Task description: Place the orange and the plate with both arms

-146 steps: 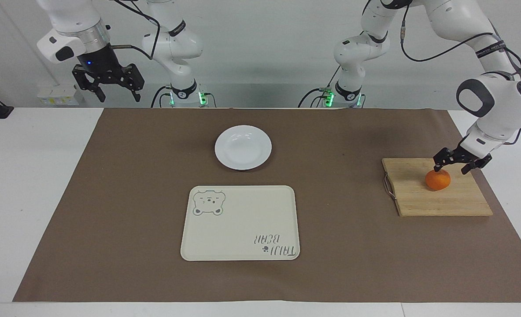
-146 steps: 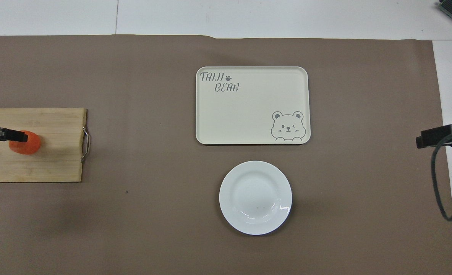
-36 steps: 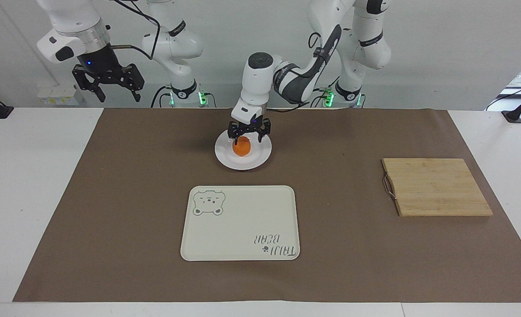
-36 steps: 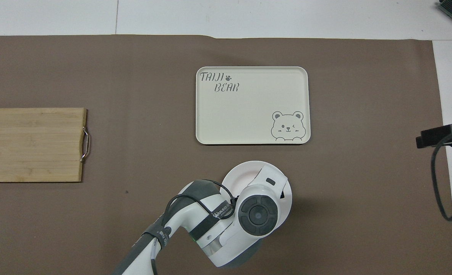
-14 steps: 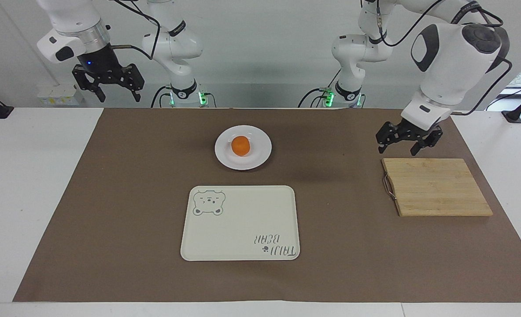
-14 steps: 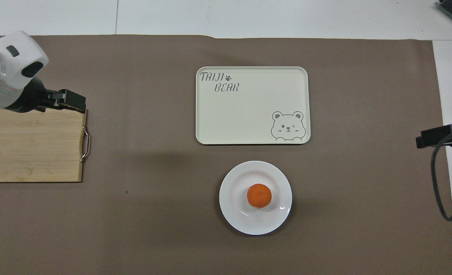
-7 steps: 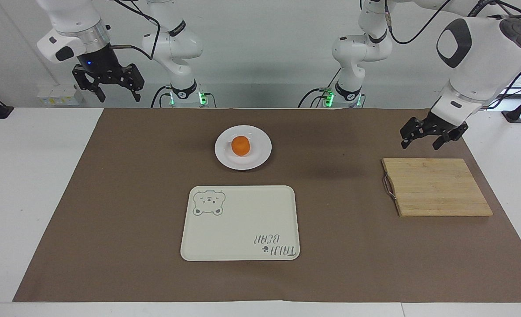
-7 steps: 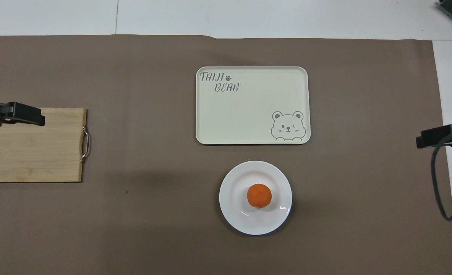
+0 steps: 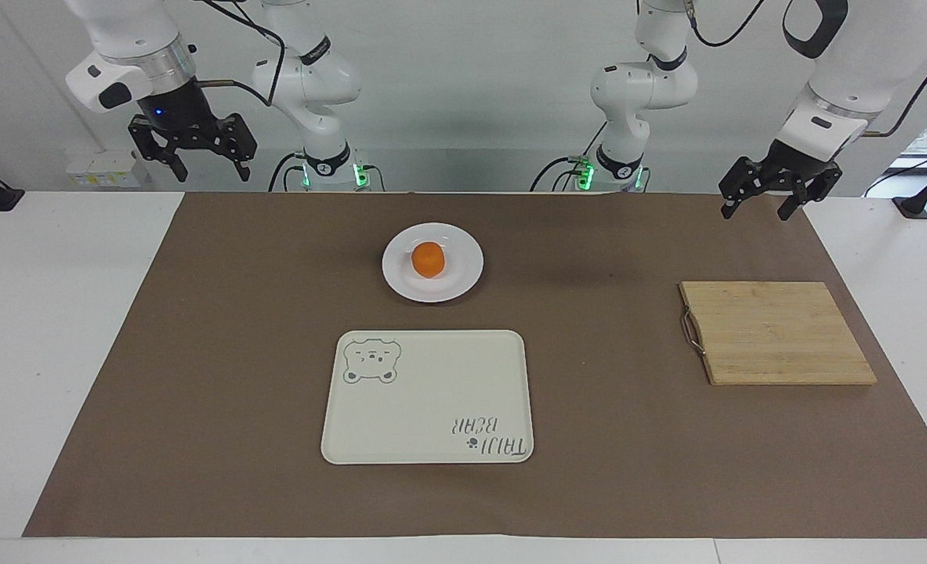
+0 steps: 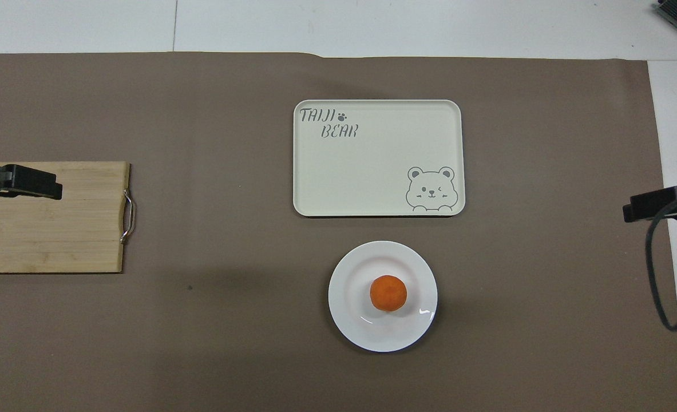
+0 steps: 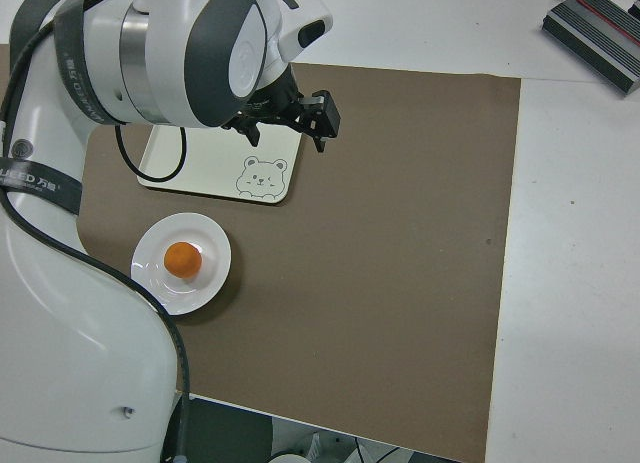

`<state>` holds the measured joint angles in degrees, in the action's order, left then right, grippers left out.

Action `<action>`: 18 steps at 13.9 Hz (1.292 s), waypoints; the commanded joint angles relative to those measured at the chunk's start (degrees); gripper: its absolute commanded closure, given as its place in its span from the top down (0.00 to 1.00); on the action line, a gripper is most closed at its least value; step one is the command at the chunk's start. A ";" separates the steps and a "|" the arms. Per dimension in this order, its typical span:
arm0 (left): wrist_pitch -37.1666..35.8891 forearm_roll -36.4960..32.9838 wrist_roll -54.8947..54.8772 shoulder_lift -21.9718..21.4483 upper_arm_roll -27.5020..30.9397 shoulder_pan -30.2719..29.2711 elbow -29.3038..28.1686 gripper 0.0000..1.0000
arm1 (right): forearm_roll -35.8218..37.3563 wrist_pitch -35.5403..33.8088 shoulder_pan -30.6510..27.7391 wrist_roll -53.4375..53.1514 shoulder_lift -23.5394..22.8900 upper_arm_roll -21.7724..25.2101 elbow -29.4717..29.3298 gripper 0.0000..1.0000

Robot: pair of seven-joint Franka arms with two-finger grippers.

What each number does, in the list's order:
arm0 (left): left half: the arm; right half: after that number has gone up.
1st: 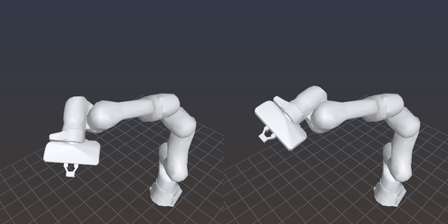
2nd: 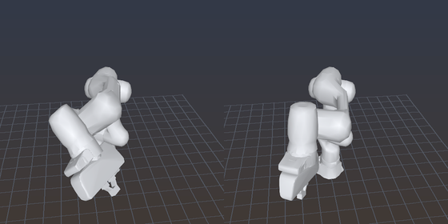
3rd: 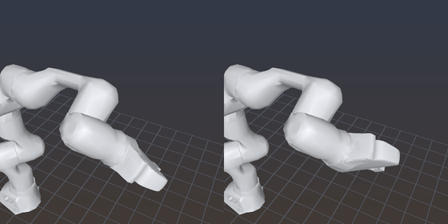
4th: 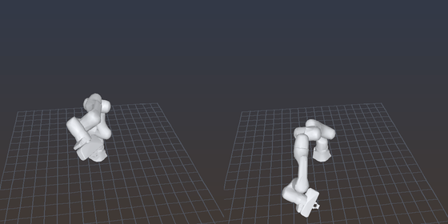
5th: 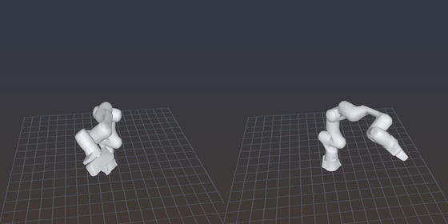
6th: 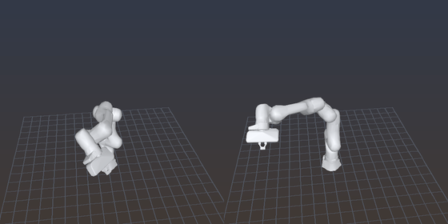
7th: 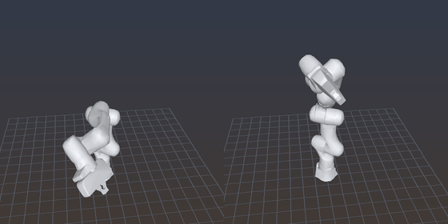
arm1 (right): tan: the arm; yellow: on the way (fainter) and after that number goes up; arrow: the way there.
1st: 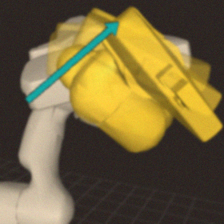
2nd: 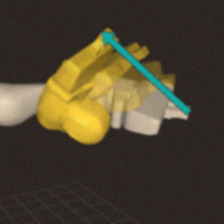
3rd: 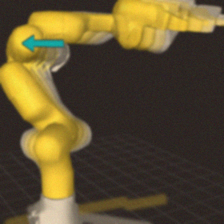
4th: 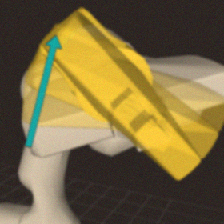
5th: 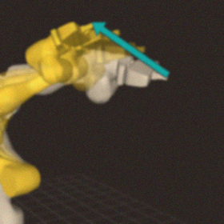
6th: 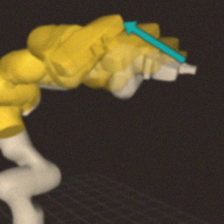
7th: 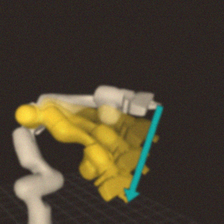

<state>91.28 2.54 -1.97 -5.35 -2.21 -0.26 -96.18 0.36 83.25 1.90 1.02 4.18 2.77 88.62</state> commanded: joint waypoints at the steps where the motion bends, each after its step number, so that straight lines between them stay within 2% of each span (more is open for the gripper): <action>1: -0.31 -0.08 -0.40 -1.24 -0.17 -0.18 -1.39 1.00 | 0.51 0.33 -0.41 -0.50 0.92 -0.23 1.12 1.00; 6: -4.53 -1.23 -0.14 0.42 -0.17 -0.09 2.39 1.00 | 0.51 0.33 -0.41 -0.50 0.92 -0.23 1.12 1.00; 18: -4.01 -1.14 0.13 0.16 -0.25 0.17 1.69 1.00 | 0.51 0.33 -0.41 -0.50 0.92 -0.23 1.12 1.00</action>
<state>88.27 2.21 -1.97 -5.34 -2.34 -0.26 -95.20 0.36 83.25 1.90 1.02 4.18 2.77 88.62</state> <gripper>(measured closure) 0.000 0.000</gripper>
